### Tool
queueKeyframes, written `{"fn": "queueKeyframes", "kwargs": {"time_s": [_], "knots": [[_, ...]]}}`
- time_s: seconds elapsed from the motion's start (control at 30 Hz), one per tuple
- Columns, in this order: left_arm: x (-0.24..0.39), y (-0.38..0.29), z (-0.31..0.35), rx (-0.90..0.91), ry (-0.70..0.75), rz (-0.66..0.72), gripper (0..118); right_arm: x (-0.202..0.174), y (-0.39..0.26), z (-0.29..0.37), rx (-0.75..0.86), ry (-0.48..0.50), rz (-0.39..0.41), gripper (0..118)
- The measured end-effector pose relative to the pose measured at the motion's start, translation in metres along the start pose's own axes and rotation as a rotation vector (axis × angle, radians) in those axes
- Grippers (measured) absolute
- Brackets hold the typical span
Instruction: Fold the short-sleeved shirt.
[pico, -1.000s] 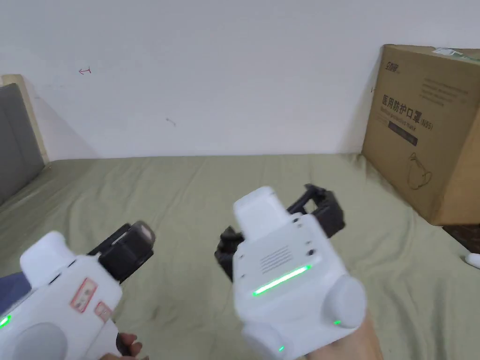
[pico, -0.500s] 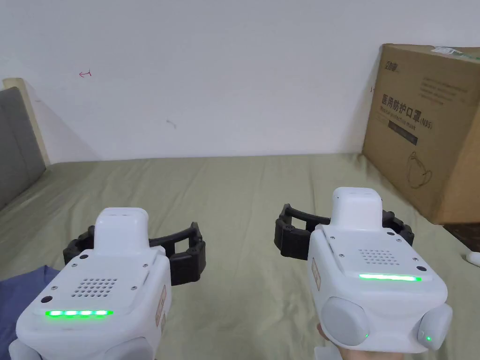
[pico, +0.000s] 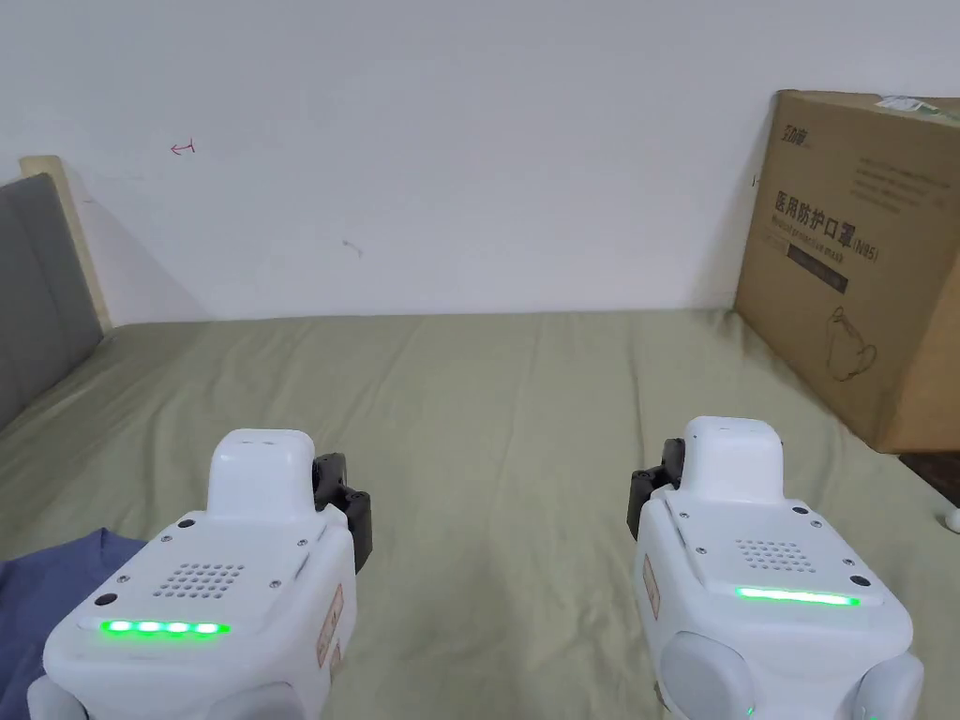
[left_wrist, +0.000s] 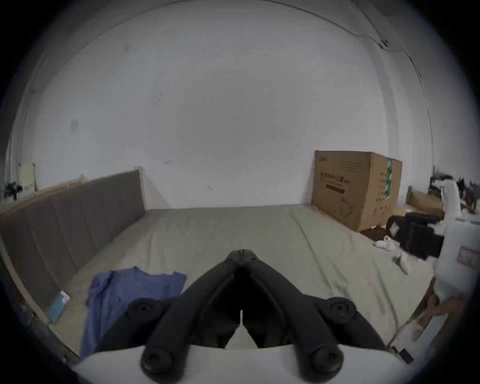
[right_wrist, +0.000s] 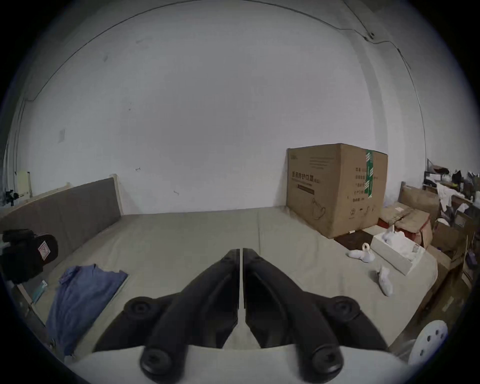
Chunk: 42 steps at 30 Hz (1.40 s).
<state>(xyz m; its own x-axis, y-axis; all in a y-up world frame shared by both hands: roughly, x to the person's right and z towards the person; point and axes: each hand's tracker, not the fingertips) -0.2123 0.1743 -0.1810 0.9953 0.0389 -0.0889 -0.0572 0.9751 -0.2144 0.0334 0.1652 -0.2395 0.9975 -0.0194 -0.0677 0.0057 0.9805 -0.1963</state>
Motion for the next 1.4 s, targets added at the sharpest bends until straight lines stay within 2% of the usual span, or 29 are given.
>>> {"fn": "queueKeyframes", "kwargs": {"time_s": [0.13,0.3,0.47,0.57,0.83,0.97,1.1,1.27,1.4], "knots": [[-0.003,0.004,0.001,0.014,0.02,-0.013,0,0.001,0.003,-0.001,-0.016,0.049,-0.025,4],[-0.017,0.011,0.009,0.027,0.025,0.01,0,-0.014,0.011,0.001,0.001,0.084,0.015,4],[-0.053,0.014,0.033,0.03,0.159,-0.004,0,-0.05,0.017,-0.005,-0.013,0.237,0.009,4],[-0.082,0.012,0.05,0.015,0.258,0.026,0,-0.082,0.014,-0.007,-0.028,0.327,0.031,4],[-0.138,0.001,0.093,-0.016,0.413,0.059,0,-0.154,-0.002,-0.01,-0.116,0.557,0.044,4],[-0.151,-0.006,0.095,-0.035,0.439,0.1,0,-0.174,-0.012,-0.005,-0.126,0.591,0.117,4],[-0.158,-0.02,0.072,-0.1,0.433,0.132,0,-0.177,-0.019,-0.006,-0.15,0.601,0.121,4],[-0.18,-0.062,0.012,-0.298,0.388,0.209,0,-0.176,-0.036,-0.01,-0.181,0.564,0.176,4],[-0.205,-0.097,-0.031,-0.417,0.388,0.276,0,-0.177,-0.047,-0.023,-0.236,0.564,0.173,4]]}}
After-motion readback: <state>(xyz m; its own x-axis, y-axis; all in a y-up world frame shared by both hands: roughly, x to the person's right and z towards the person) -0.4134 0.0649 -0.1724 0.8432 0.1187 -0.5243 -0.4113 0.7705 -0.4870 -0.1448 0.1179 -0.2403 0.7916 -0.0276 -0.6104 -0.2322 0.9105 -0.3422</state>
